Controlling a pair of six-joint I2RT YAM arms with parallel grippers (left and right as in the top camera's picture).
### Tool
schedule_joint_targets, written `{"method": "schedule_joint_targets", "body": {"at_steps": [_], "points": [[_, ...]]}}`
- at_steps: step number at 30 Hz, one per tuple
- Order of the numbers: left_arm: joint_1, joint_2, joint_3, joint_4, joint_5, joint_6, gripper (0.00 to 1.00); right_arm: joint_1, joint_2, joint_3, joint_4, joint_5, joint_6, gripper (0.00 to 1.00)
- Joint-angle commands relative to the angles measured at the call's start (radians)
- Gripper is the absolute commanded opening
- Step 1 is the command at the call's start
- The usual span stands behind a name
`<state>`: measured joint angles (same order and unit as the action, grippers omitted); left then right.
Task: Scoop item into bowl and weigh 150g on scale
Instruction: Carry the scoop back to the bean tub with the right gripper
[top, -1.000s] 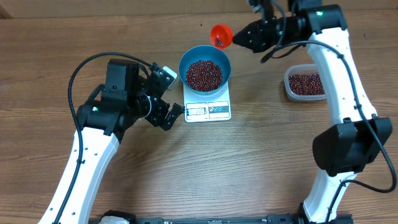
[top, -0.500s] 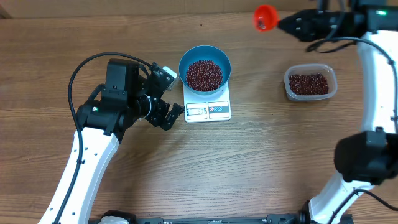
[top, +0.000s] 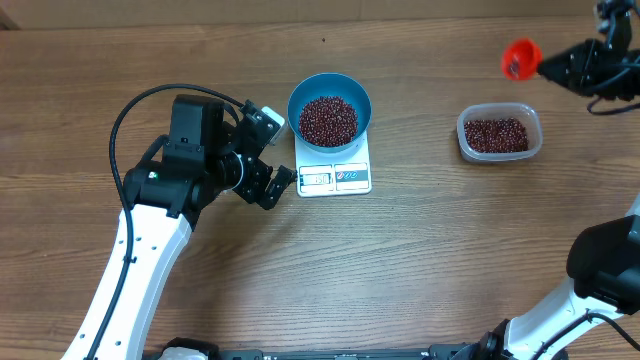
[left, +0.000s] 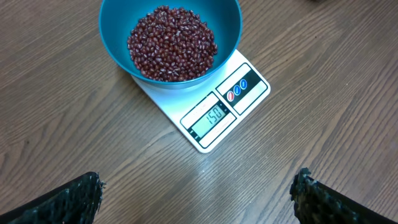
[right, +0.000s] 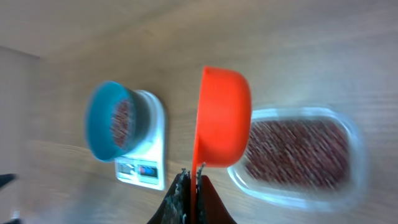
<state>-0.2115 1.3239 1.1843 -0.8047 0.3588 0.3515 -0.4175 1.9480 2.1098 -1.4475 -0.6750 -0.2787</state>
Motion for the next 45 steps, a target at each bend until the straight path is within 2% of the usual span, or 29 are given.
{"method": "schedule_joint_targets", "body": {"at_steps": [1, 8, 14, 19, 25, 28, 31, 36, 40, 43, 45], "points": [[0.002, -0.003, 0.010, 0.000, -0.003, 0.023, 1.00, 0.016, -0.018, 0.008, -0.036, 0.219, 0.002, 0.04], [0.002, -0.003, 0.010, 0.000, -0.003, 0.023, 1.00, 0.065, -0.017, -0.108, -0.003, 0.353, 0.012, 0.04], [0.002, -0.003, 0.010, 0.000, -0.003, 0.023, 1.00, 0.207, -0.016, -0.163, 0.112, 0.681, 0.051, 0.04], [0.002, -0.003, 0.010, 0.000, -0.003, 0.023, 1.00, 0.324, -0.016, -0.163, 0.118, 0.988, 0.043, 0.04], [0.002, -0.003, 0.010, 0.000, -0.003, 0.023, 1.00, 0.375, -0.016, -0.163, 0.080, 1.102, 0.043, 0.04], [0.002, -0.003, 0.010, 0.000, -0.003, 0.023, 0.99, 0.378, -0.016, -0.163, 0.070, 1.089, 0.063, 0.04], [0.002, -0.003, 0.010, 0.000, -0.003, 0.023, 1.00, 0.371, -0.016, -0.163, 0.069, 0.988, 0.118, 0.04], [0.002, -0.003, 0.010, 0.000, -0.003, 0.023, 0.99, 0.283, -0.016, -0.176, 0.081, 0.581, 0.328, 0.04], [0.002, -0.003, 0.010, 0.000, -0.003, 0.023, 1.00, 0.185, -0.016, -0.262, 0.104, 0.440, 0.529, 0.04], [0.002, -0.003, 0.010, 0.000, -0.003, 0.023, 1.00, 0.129, -0.016, -0.332, 0.184, 0.266, 0.583, 0.04], [0.002, -0.003, 0.010, 0.000, -0.003, 0.023, 1.00, 0.111, -0.016, -0.359, 0.232, 0.222, 0.618, 0.04]]}}
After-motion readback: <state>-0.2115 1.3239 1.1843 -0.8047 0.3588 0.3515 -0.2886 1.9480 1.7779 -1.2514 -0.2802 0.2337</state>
